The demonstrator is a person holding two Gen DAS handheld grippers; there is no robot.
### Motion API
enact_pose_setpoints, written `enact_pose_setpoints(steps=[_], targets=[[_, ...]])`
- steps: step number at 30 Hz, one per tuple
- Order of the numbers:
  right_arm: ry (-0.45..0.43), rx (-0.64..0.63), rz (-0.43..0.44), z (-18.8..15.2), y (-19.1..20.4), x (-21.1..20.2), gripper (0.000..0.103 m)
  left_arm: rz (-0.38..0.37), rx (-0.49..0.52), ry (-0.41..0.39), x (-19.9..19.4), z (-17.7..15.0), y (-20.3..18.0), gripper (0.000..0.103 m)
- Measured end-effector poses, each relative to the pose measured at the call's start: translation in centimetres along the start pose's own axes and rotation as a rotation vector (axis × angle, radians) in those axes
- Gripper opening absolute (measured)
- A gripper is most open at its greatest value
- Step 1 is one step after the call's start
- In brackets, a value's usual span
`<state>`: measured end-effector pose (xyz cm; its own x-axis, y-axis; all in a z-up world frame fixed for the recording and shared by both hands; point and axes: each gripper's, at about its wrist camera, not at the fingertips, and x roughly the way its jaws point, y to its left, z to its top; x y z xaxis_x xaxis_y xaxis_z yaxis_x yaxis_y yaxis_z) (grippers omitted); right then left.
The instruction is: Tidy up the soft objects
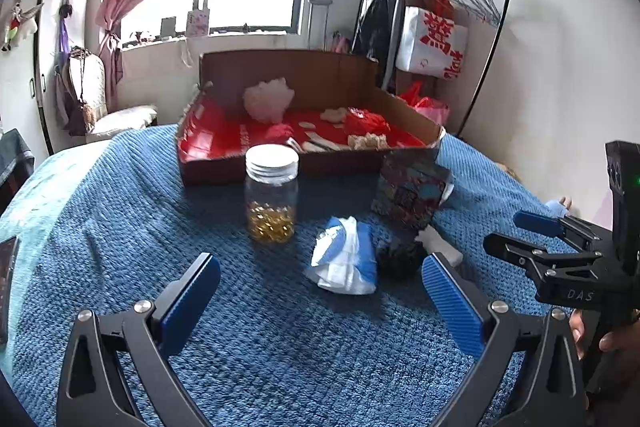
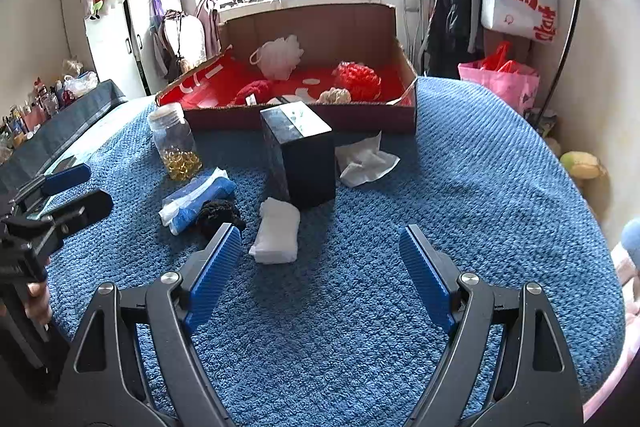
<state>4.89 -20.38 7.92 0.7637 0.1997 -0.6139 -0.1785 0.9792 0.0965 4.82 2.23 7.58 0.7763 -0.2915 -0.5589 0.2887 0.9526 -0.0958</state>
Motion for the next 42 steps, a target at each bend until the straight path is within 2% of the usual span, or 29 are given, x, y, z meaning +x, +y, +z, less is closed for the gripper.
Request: enact_pose_setpoints(steps=[6, 14, 19, 20, 22, 26, 28, 29, 32, 34, 36, 37, 42], targets=[[0.019, 0.008, 0.002, 0.0, -0.3, 0.6, 0.082, -0.014, 0.010, 0.048, 1.2, 0.0, -0.2, 0.103], [0.083, -0.002, 0.070, 0.7, -0.5, 2.5, 0.082, -0.046, 0.056, 0.137, 3.4, 0.9, -0.4, 0.103], [0.134, -0.025, 0.115, 0.8, 0.1, 4.0, 0.081, -0.068, 0.096, 0.188, 4.9, 1.4, -0.5, 0.095], [0.141, -0.035, 0.119, 0.9, 0.2, 4.3, 0.080, -0.072, 0.101, 0.197, 5.2, 1.4, -0.5, 0.091], [0.155, -0.047, 0.130, 1.0, 0.5, 4.8, 0.070, -0.080, 0.114, 0.215, 5.8, 1.5, -0.6, 0.088], [0.188, -0.046, 0.149, 1.1, 0.4, 5.9, 0.064, -0.082, 0.153, 0.251, 7.0, 1.4, -1.1, 0.085], [0.200, -0.054, 0.153, 1.1, 0.5, 6.4, 0.055, -0.085, 0.165, 0.268, 7.7, 1.3, -1.2, 0.082], [0.206, -0.059, 0.153, 1.1, 0.6, 6.7, 0.053, -0.088, 0.169, 0.278, 8.1, 1.2, -1.3, 0.077], [0.205, -0.080, 0.156, 0.8, 1.0, 7.0, 0.034, -0.118, 0.165, 0.302, 8.9, 1.1, -1.4, 0.052], [0.194, -0.102, 0.163, 0.7, 1.4, 6.8, 0.020, -0.126, 0.160, 0.290, 8.8, 1.1, -1.3, 0.047], [0.176, -0.125, 0.165, 0.6, 1.7, 6.2, 0.020, -0.130, 0.158, 0.267, 8.1, 1.4, -1.3, 0.032], [0.169, -0.133, 0.164, 0.6, 1.8, 6.1, 0.020, -0.130, 0.157, 0.259, 7.8, 1.5, -1.3, 0.028], [0.151, -0.126, 0.177, 0.6, 1.8, 5.2, 0.020, -0.147, 0.152, 0.261, 7.3, 1.5, -1.2, 0.024]])
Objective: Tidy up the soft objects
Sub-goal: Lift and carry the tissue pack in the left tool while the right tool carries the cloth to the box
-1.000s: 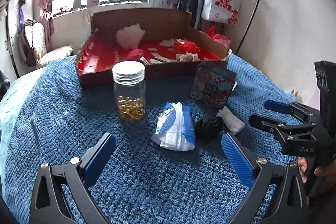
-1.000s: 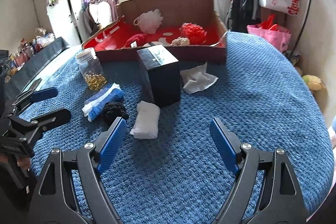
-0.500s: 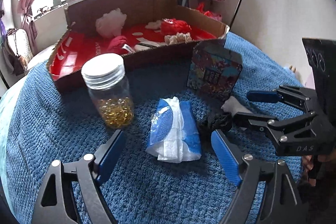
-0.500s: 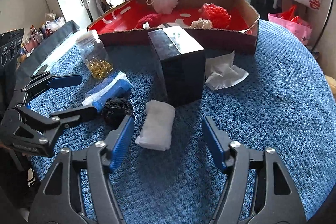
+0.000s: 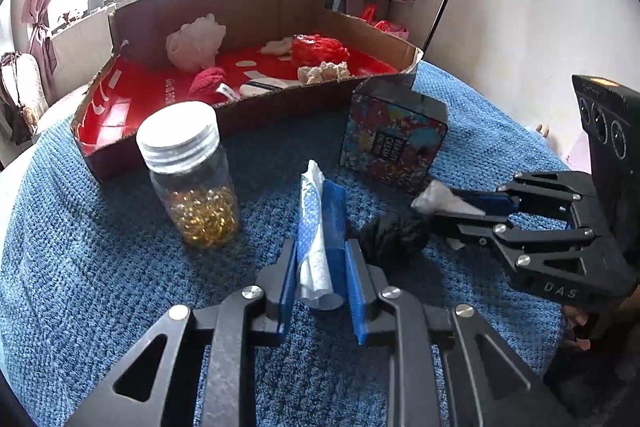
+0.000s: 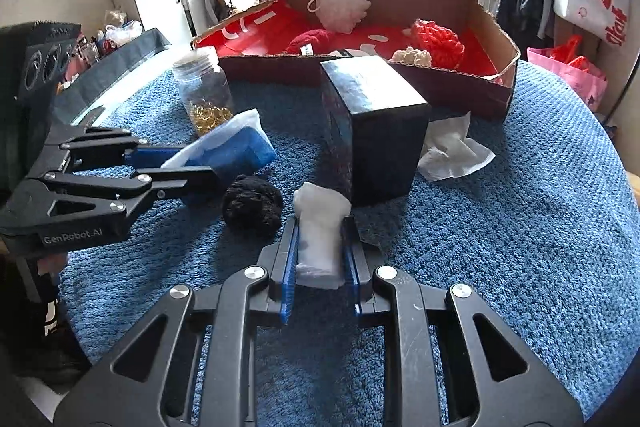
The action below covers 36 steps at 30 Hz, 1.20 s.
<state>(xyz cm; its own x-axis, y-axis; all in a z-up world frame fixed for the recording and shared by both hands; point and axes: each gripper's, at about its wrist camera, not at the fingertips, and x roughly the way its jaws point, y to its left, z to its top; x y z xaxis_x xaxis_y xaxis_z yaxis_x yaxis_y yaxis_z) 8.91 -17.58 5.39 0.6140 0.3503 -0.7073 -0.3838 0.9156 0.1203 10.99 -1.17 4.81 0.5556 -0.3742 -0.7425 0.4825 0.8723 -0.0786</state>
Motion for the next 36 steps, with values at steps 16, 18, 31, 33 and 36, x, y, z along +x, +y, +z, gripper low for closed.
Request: enact_pose_setpoints(steps=[16, 18, 31, 33, 36], targets=[[-0.008, 0.041, 0.002, -0.6, -0.5, -1.8, 0.020, 0.000, -0.015, -0.034, -3.1, -1.8, 0.1, 0.017], [-0.005, 0.043, -0.001, -0.9, -0.5, -1.9, 0.020, 0.001, -0.019, -0.036, -3.4, -2.1, 0.2, 0.017], [-0.009, 0.114, -0.082, -0.6, -4.3, -2.9, 0.020, 0.104, -0.111, -0.047, -5.9, -2.4, 5.6, 0.017], [-0.010, 0.122, -0.100, -0.2, -5.1, -3.0, 0.020, 0.117, -0.130, -0.047, -5.9, -2.2, 6.5, 0.017], [-0.012, 0.127, -0.110, 0.4, -5.8, -3.0, 0.020, 0.131, -0.152, -0.048, -5.8, -1.7, 7.9, 0.017]])
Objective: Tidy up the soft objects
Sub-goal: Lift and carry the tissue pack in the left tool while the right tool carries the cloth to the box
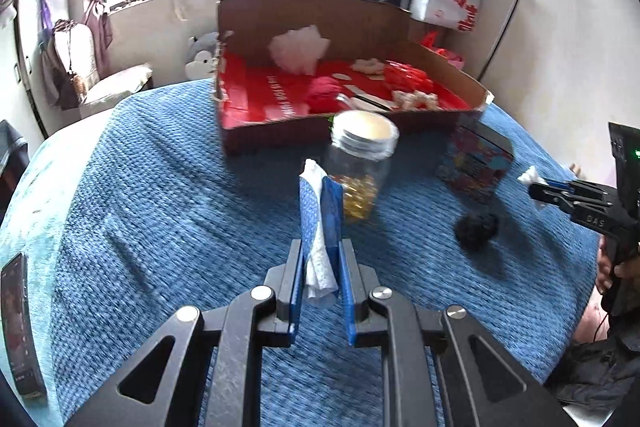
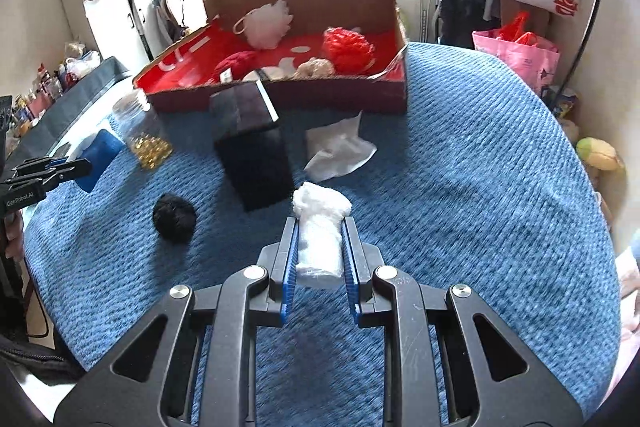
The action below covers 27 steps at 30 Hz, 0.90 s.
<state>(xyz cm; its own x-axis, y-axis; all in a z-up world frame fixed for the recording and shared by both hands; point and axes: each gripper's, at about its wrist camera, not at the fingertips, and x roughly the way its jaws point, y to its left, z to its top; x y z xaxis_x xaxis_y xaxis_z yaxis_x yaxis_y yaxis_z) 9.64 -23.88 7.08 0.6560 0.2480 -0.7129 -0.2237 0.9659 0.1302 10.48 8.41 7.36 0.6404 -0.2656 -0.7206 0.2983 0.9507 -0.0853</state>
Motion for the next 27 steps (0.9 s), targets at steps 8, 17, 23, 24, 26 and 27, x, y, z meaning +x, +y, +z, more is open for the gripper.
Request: enact_pose_setpoints(steps=[8, 17, 23, 24, 26, 27], targets=[[-0.010, -0.001, -0.011, 2.8, -1.1, 0.7, 0.020, -0.002, -0.018, -0.009, 0.9, 2.4, 1.4, 0.017], [-0.035, -0.037, 0.012, 6.4, -0.7, 1.3, 0.020, -0.041, 0.001, -0.047, 1.3, 6.2, 1.8, 0.017], [-0.054, -0.067, 0.067, 9.8, 0.2, 2.4, 0.020, -0.098, 0.008, -0.042, 3.1, 9.4, 1.9, 0.017], [-0.053, -0.072, 0.083, 10.6, 0.4, 2.8, 0.020, -0.105, 0.009, -0.039, 3.5, 9.9, 1.8, 0.017], [-0.044, -0.086, 0.109, 11.9, 0.8, 3.6, 0.020, -0.116, 0.016, -0.029, 4.4, 11.1, 1.8, 0.017], [-0.035, -0.096, 0.127, 12.8, 1.0, 4.3, 0.020, -0.115, 0.018, -0.022, 5.0, 11.7, 1.8, 0.017]])
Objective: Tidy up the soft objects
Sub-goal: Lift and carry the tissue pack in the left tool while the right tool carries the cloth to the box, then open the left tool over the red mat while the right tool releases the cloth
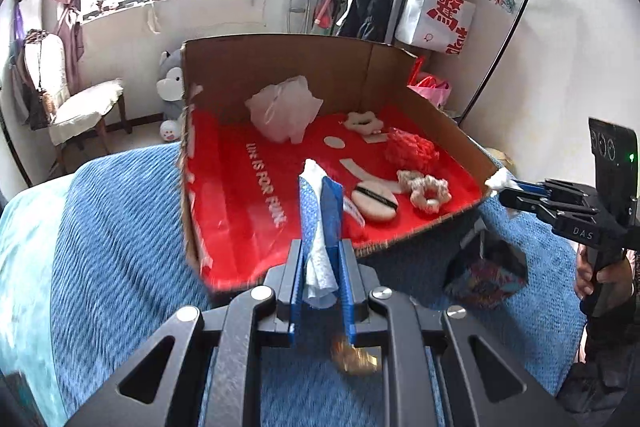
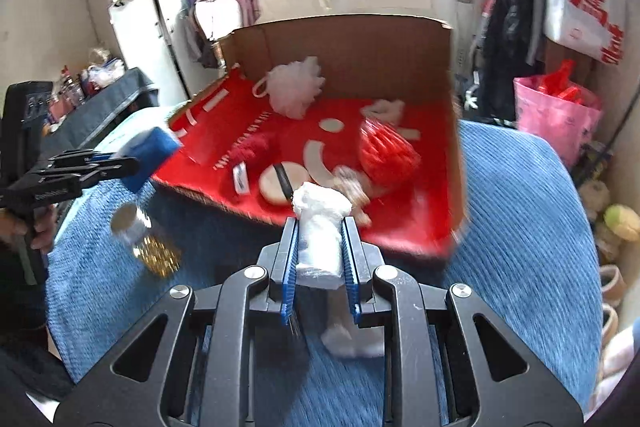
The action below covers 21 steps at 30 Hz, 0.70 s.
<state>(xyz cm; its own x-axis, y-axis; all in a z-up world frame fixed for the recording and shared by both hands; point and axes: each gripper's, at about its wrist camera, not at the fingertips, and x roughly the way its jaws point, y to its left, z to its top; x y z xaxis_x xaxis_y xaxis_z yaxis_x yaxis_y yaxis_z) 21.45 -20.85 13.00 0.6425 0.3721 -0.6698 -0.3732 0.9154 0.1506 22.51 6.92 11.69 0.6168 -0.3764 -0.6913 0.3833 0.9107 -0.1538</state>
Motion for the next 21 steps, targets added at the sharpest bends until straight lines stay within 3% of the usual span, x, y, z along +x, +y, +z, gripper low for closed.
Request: enact_pose_setpoints(steps=[7, 21], targets=[[0.092, -0.056, 0.045, 5.1, 1.0, 5.2, 0.020, 0.028, 0.014, 0.099, 4.4, 3.3, 0.8, 0.017], [0.324, -0.140, -0.056, 9.2, 1.7, 15.8, 0.020, 0.146, 0.069, 0.254, 11.1, 6.1, 1.8, 0.018]])
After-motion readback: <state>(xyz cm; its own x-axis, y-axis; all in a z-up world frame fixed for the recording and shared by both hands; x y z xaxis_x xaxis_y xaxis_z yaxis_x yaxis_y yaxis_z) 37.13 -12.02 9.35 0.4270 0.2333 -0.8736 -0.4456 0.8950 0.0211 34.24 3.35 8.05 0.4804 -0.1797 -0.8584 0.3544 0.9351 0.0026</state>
